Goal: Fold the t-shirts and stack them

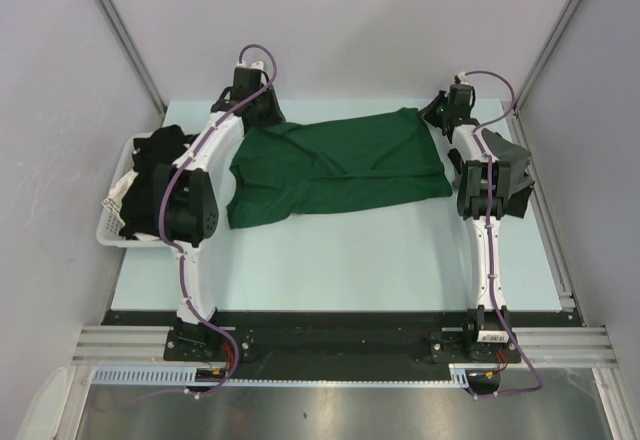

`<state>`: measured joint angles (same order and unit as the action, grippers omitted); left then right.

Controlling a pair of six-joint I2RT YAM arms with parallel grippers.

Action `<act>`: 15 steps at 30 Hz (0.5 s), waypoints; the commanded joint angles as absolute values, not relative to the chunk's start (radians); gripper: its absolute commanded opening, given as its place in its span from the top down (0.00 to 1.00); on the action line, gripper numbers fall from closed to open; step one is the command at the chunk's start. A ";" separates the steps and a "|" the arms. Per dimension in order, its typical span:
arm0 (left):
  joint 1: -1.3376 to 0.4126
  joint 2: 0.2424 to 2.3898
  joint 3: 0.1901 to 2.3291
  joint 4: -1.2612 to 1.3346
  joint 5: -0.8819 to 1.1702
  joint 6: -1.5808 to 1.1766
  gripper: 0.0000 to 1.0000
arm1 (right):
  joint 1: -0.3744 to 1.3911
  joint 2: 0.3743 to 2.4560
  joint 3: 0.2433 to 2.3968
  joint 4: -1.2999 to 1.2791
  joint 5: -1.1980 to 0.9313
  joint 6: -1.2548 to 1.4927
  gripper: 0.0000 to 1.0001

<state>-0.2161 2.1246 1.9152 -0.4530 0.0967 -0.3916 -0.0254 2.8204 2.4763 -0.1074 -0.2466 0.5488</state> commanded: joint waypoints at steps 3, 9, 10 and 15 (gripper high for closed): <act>-0.222 2.097 1.944 -0.443 0.117 -0.379 0.76 | -0.028 2.818 2.499 -0.097 -0.256 0.545 1.00; -0.222 2.095 1.941 -0.440 0.120 -0.385 0.76 | -0.038 2.777 2.485 -0.092 -0.256 0.517 1.00; -0.222 2.097 1.942 -0.437 0.120 -0.388 0.76 | -0.040 2.767 2.479 -0.097 -0.258 0.512 1.00; -0.222 2.106 1.950 -0.442 0.133 -0.400 0.76 | -0.057 2.695 2.390 -0.120 -0.264 0.482 1.00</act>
<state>-0.2161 2.1246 1.9152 -0.4526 0.1104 -0.3923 -0.0364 2.8075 2.4504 -0.0998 -0.2562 0.5320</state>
